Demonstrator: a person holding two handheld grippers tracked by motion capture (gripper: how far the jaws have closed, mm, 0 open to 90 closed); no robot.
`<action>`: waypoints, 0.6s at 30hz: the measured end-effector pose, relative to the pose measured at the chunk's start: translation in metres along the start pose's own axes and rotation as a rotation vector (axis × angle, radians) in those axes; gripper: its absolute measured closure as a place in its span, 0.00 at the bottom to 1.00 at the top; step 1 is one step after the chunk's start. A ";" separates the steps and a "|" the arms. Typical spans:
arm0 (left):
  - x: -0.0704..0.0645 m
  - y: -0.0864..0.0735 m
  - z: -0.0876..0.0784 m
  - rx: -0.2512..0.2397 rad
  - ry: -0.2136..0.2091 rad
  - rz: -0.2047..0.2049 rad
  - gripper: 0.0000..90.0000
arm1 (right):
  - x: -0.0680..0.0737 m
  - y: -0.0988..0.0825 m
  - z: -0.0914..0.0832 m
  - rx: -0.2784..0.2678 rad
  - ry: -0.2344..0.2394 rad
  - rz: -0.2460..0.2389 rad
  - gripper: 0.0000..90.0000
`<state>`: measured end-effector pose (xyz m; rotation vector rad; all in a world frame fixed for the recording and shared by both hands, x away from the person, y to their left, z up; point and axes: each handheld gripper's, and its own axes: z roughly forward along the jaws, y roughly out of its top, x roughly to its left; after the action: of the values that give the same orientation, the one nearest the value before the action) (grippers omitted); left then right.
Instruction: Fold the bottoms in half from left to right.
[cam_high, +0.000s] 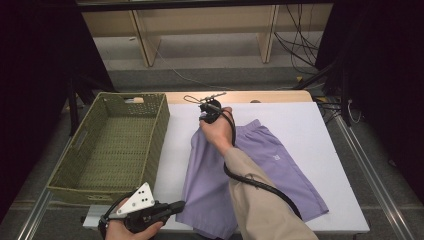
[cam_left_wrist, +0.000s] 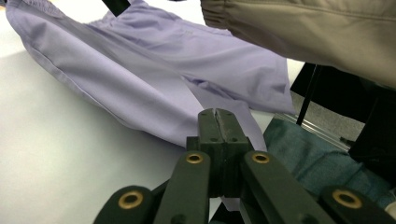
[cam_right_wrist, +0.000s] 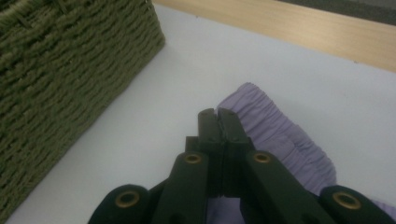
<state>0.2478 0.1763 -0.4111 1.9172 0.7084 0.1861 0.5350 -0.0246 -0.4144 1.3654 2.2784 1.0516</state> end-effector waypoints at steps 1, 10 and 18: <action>0.000 0.001 -0.001 -0.004 0.001 0.000 1.00 | 0.001 0.002 -0.001 -0.008 0.000 0.003 1.00; 0.000 0.008 -0.010 -0.032 0.013 0.012 1.00 | 0.009 0.013 -0.006 -0.038 0.017 0.002 1.00; 0.002 0.015 -0.020 -0.055 0.037 0.021 1.00 | 0.016 0.022 -0.009 -0.063 0.031 -0.007 1.00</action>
<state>0.2461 0.1887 -0.3895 1.8734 0.7009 0.2525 0.5364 -0.0084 -0.3907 1.3253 2.2500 1.1394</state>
